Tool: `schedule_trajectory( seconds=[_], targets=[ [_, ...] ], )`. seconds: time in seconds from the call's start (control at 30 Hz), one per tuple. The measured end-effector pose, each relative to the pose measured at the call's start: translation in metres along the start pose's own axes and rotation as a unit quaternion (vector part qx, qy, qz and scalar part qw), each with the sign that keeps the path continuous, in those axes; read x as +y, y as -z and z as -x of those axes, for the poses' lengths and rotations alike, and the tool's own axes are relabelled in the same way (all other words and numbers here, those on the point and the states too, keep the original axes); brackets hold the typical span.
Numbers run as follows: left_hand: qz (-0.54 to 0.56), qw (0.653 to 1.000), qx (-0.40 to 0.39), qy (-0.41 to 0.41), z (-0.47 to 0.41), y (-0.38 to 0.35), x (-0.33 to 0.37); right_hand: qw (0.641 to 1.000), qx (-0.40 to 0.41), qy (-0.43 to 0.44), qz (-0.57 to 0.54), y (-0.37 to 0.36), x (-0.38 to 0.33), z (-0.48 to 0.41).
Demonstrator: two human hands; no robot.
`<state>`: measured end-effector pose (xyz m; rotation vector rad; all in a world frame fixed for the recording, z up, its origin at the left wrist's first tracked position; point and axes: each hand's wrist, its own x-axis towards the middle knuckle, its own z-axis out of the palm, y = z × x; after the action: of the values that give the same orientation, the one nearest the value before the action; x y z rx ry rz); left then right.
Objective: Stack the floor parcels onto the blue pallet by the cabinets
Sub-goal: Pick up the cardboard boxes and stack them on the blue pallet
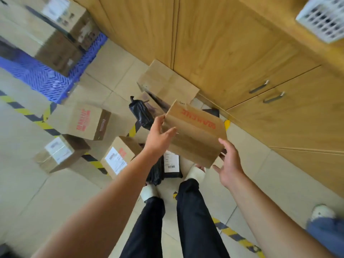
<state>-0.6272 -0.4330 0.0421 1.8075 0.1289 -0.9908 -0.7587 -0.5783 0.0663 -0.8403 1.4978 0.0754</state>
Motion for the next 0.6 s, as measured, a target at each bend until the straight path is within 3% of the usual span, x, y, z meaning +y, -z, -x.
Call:
schedule_trajectory(
  seconds=[0.17, 0.3, 0.43, 0.6],
  targets=[
    [0.075, 0.997, 0.004, 0.027, 0.170, 0.063, 0.044, 0.989, -0.098, 0.104, 0.044, 0.043, -0.021, 0.157],
    [0.133, 0.988, 0.073, -0.009, 0.276, 0.095, 0.066, 0.956, -0.213, 0.169, 0.108, 0.046, -0.035, 0.231],
    [0.181, 0.965, 0.188, -0.036, 0.350, 0.105, 0.062, 0.897, -0.319, 0.212, 0.221, 0.023, -0.047, 0.266],
    [0.256, 0.908, 0.322, -0.071, 0.412, 0.103, 0.046, 0.805, -0.441, 0.211, 0.335, -0.015, -0.051, 0.297]
  ],
)
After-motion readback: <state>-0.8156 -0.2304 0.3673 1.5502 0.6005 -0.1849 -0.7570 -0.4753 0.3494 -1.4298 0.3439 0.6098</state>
